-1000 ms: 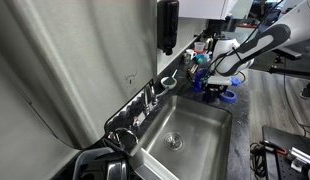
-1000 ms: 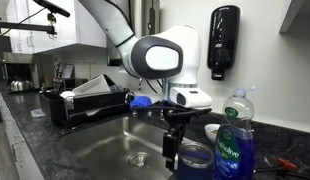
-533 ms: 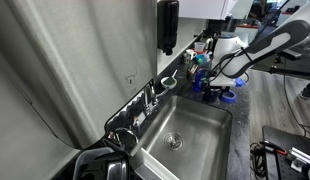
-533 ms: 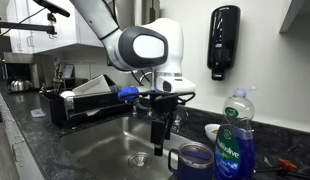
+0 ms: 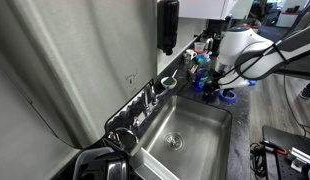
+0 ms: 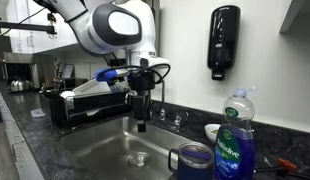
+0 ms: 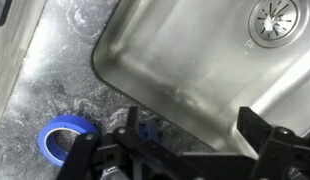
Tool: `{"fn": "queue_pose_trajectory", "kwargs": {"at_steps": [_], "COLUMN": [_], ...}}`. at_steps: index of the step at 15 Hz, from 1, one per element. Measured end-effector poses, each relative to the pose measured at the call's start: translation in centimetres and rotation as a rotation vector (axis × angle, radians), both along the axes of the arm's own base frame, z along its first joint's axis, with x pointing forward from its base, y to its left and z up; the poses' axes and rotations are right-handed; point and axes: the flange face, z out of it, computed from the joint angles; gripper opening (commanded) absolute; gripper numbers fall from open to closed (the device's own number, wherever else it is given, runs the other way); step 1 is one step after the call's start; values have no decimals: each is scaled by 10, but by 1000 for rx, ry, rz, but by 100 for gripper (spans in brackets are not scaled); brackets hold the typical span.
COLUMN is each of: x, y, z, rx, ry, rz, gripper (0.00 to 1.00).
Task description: Pick up the cup from the sink and put it on the counter
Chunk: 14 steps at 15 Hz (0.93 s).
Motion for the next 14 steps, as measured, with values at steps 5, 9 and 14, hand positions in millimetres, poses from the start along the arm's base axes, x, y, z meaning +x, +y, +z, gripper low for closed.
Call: {"fn": "queue_pose_trajectory", "kwargs": {"at_steps": [5,9,14], "x": [-7,-11,-16], "y": [38,54,66], "z": [26,43,60], "rx": [-84,-121,-142], "ry": [-11,-15,-14], "rz": [264,478,752], "gripper": [100,100,100]}}
